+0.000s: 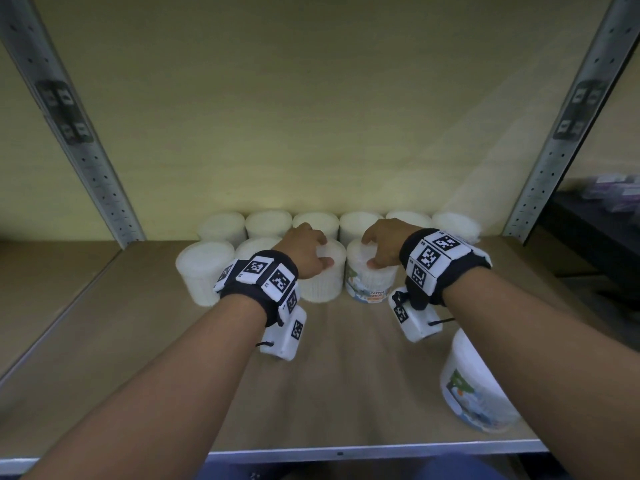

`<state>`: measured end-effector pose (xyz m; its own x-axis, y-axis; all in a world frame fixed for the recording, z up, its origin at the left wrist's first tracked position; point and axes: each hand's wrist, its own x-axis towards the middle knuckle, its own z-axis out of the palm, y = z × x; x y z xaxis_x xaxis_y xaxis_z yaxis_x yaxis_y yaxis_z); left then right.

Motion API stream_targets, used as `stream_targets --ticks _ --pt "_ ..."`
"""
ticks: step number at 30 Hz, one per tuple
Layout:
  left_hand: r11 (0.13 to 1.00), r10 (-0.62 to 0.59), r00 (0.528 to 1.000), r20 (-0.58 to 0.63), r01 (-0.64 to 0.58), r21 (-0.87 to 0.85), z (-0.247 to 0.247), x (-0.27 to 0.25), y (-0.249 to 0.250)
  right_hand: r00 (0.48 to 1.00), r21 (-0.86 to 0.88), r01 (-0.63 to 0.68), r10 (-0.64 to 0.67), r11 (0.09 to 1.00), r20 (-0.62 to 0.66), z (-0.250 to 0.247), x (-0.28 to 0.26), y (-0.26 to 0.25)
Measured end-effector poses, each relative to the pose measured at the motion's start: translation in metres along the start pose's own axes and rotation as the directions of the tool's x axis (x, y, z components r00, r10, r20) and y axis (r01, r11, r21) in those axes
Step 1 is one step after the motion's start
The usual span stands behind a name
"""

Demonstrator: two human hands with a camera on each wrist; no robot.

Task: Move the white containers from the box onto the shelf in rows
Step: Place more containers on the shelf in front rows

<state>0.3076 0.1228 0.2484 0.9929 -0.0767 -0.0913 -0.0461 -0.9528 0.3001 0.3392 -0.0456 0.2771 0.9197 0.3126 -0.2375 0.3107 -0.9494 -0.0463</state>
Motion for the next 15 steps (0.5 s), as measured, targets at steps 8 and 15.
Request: stream_targets --ticks 8,15 --pt "0.996 0.056 0.992 0.112 -0.047 -0.077 -0.009 -0.005 0.001 1.000 -0.007 0.009 -0.009 1.000 0.017 -0.003 0.000 -0.001" --pt "0.989 0.074 0.994 0.078 -0.064 -0.130 -0.009 -0.007 0.012 1.000 -0.018 0.006 -0.006 1.000 0.023 -0.003 0.001 -0.002"
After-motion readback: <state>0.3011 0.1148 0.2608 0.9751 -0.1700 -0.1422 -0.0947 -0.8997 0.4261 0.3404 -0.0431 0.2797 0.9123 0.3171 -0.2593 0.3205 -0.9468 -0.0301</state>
